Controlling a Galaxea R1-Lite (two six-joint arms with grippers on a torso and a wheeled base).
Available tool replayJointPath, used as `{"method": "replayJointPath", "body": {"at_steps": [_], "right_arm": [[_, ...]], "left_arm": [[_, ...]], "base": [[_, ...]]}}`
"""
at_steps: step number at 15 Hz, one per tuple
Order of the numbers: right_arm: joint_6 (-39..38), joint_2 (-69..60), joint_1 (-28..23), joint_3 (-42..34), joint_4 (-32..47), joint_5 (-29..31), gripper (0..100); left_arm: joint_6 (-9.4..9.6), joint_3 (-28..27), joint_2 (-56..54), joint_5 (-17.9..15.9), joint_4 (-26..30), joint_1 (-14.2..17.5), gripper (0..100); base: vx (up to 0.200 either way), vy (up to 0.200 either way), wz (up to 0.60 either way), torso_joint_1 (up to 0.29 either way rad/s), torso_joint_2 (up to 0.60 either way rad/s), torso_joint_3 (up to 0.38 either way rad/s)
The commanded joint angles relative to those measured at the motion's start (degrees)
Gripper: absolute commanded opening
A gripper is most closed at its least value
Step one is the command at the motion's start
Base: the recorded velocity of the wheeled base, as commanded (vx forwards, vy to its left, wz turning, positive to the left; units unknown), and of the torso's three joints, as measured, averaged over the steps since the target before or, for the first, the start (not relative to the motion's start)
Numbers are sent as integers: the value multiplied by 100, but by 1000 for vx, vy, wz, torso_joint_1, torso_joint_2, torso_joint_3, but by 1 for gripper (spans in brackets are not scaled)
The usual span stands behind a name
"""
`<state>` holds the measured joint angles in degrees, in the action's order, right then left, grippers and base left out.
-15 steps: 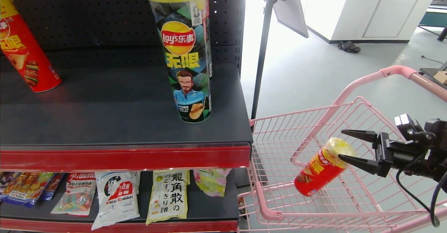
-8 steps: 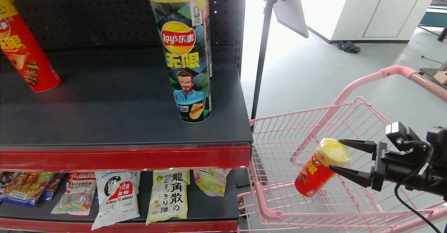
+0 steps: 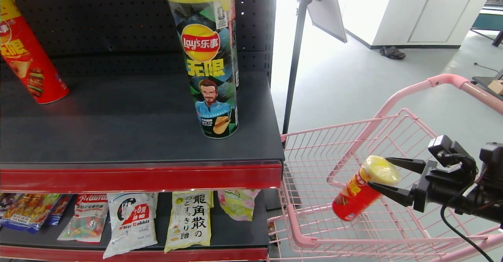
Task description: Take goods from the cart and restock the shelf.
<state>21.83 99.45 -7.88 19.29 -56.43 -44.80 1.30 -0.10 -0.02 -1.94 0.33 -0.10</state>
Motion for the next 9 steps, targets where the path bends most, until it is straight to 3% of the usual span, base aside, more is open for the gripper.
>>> {"method": "replayJointPath", "body": {"at_steps": [1,6,9], "right_arm": [[-48,312,-197,49,-8,147,100],[-302,470,-285,225,0,929,100],[-1058,250,225,163,0,1852,100]], "left_arm": [[1,1,2,0,2,1,100],[1,1,2,0,2,1,100],[1,1,2,0,2,1,100]], "base": [[0,0,0,0,0,0],[0,0,0,0,0,0],[0,0,0,0,0,0]]}}
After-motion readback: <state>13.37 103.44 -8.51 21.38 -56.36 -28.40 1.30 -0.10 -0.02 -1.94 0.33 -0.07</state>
